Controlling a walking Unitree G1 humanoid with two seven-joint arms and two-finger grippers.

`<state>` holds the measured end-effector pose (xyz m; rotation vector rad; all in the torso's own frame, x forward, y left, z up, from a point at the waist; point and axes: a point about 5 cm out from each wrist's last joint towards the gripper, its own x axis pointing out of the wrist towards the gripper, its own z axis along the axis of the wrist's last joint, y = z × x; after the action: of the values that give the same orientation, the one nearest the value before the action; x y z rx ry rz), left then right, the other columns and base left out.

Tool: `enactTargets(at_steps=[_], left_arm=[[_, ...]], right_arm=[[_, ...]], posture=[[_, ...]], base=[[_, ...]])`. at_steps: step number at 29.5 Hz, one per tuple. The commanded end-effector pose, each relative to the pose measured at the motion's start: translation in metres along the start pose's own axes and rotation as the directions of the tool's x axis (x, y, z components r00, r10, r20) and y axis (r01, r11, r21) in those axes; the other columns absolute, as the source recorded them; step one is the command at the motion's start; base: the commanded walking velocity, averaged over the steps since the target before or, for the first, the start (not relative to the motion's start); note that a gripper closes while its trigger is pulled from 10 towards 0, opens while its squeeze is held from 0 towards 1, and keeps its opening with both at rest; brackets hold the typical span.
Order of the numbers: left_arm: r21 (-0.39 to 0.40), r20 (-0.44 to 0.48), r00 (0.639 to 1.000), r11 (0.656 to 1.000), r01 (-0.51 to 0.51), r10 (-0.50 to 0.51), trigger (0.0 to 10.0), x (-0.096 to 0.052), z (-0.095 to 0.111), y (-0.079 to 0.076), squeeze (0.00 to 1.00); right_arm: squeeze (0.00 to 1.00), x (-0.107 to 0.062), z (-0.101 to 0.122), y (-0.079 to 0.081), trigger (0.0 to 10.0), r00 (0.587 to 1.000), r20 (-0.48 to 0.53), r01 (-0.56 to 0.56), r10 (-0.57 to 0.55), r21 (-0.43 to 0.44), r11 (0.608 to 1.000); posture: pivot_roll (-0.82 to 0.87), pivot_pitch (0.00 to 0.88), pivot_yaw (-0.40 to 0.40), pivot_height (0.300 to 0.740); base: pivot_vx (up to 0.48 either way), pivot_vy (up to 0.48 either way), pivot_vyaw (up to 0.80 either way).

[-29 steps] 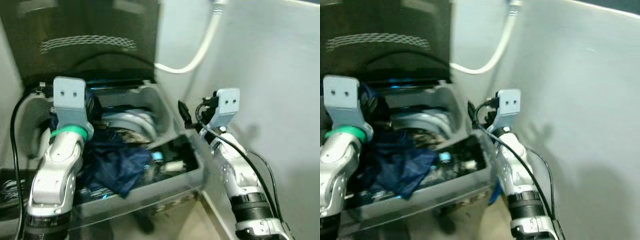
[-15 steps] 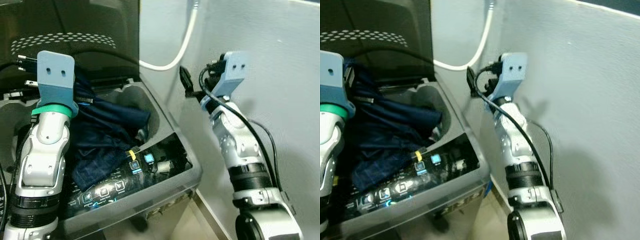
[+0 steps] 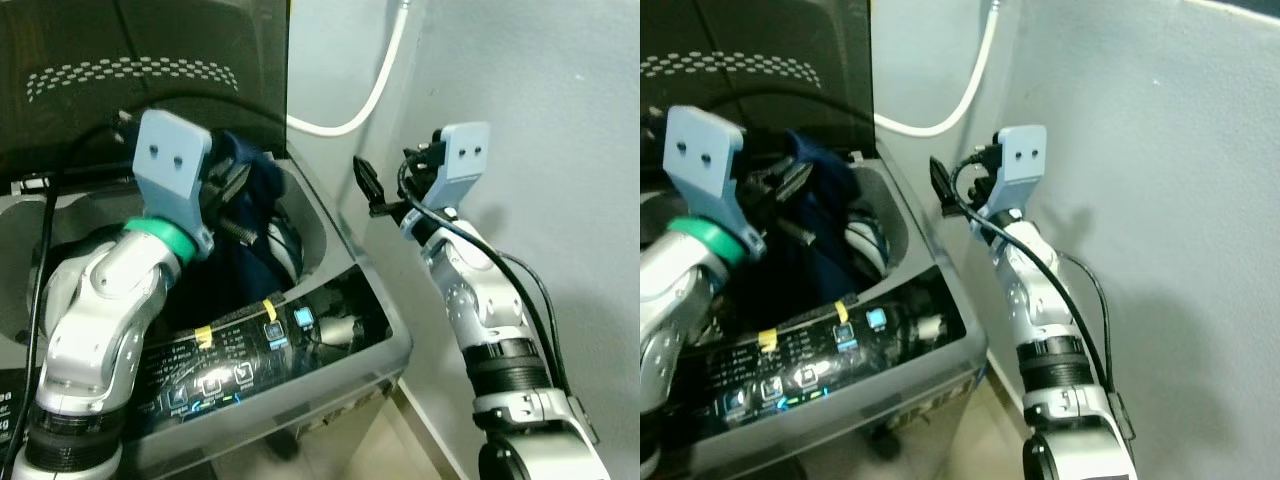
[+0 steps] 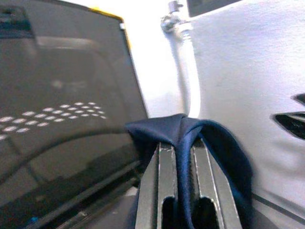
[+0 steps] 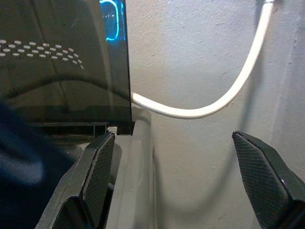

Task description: Clothes washing

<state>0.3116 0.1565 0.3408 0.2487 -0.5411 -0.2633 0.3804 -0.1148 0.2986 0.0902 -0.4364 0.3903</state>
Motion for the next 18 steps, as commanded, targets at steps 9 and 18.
enactTargets(at_steps=[9, 18], left_arm=[[0.08, -0.087, 0.996, 0.997, -0.007, 0.014, 10.0, 0.01, -0.008, 0.015, 0.0], [0.029, -0.243, 0.951, 0.979, 0.202, -0.189, 10.0, 0.001, -0.022, 0.012, 0.0]], right_arm=[[0.0, -0.016, -0.012, -0.013, 10.0, 0.997, -0.083, 0.001, -0.004, -0.04, 0.999], [0.0, -0.039, -0.021, -0.007, 10.0, 0.926, -0.232, -0.297, 0.297, 0.037, 0.954]], posture=[[0.06, 0.057, 0.047, 0.74], [0.08, 0.056, 0.046, 0.74]], base=[[0.0, 0.0, 0.0], [0.0, 0.0, 0.0]])
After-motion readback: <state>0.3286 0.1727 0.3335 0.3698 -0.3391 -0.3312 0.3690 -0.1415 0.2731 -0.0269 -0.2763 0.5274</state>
